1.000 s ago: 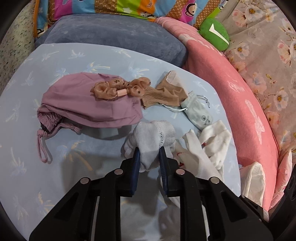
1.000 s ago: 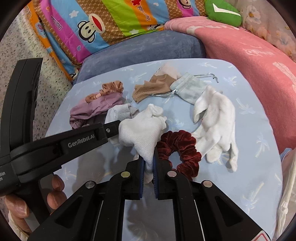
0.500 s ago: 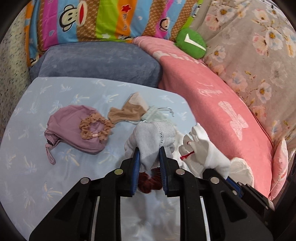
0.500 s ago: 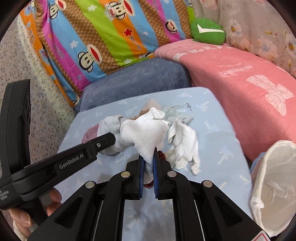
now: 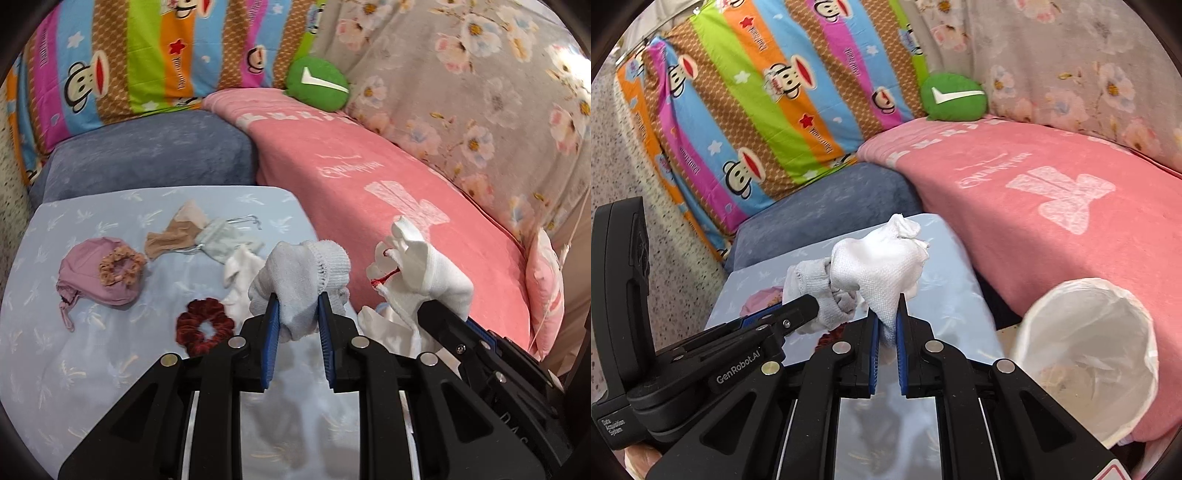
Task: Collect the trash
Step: 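Carry the white sock and glove toward the white bin, then open both tools over the bin to drop the sock and glove, then move both tools back over the remaining items on the table, then grasp the mauve drawstring pouch with the left tool while the right tool grasps the tan scrunchie, then carry the mauve pouch and tan scrunchie over the white bin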
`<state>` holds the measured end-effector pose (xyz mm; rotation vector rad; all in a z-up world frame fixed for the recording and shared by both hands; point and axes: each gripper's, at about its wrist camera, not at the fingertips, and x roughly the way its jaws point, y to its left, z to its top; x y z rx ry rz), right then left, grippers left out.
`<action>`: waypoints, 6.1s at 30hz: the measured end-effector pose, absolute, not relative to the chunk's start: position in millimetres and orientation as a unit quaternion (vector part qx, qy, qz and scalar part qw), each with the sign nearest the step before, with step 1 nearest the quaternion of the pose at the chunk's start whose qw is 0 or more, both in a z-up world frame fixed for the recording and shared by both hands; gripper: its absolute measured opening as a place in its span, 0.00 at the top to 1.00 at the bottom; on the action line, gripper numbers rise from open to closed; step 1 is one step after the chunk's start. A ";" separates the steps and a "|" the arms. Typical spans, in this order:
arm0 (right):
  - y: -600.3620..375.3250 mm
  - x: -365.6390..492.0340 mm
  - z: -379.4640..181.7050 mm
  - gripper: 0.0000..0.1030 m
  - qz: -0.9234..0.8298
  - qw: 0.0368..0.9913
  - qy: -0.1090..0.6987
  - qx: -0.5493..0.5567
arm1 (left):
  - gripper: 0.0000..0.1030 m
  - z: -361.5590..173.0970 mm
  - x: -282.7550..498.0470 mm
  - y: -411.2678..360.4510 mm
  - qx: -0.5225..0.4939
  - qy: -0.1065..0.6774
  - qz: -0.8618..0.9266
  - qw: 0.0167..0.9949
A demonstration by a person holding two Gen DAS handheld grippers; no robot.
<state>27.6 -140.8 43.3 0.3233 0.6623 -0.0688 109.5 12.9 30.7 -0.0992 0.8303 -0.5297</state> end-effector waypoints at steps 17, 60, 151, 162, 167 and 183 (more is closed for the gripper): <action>-251.0 -52.9 46.3 0.93 -0.131 0.925 0.289 0.208 | 0.80 39.7 55.7 -95.5 0.029 0.384 -0.338 0.859; -294.5 -70.6 30.1 0.72 -0.176 0.911 0.294 0.231 | 0.50 31.1 44.0 -143.9 0.058 0.387 -0.342 0.854; 45.5 233.8 -77.5 0.90 0.073 0.864 0.469 0.170 | 0.78 -79.1 251.5 193.1 -0.119 0.484 -0.084 0.863; -21.1 168.1 9.8 0.90 0.045 0.901 0.385 0.194 | 0.78 5.3 206.8 140.4 -0.092 0.411 -0.138 0.896; -55.6 132.9 39.3 0.90 0.030 0.913 0.352 0.203 | 0.78 30.8 181.5 109.2 -0.074 0.385 -0.169 0.904; -174.3 33.9 71.5 0.90 -0.041 0.926 0.293 0.235 | 0.78 61.7 116.4 -6.3 -0.009 0.355 -0.267 0.896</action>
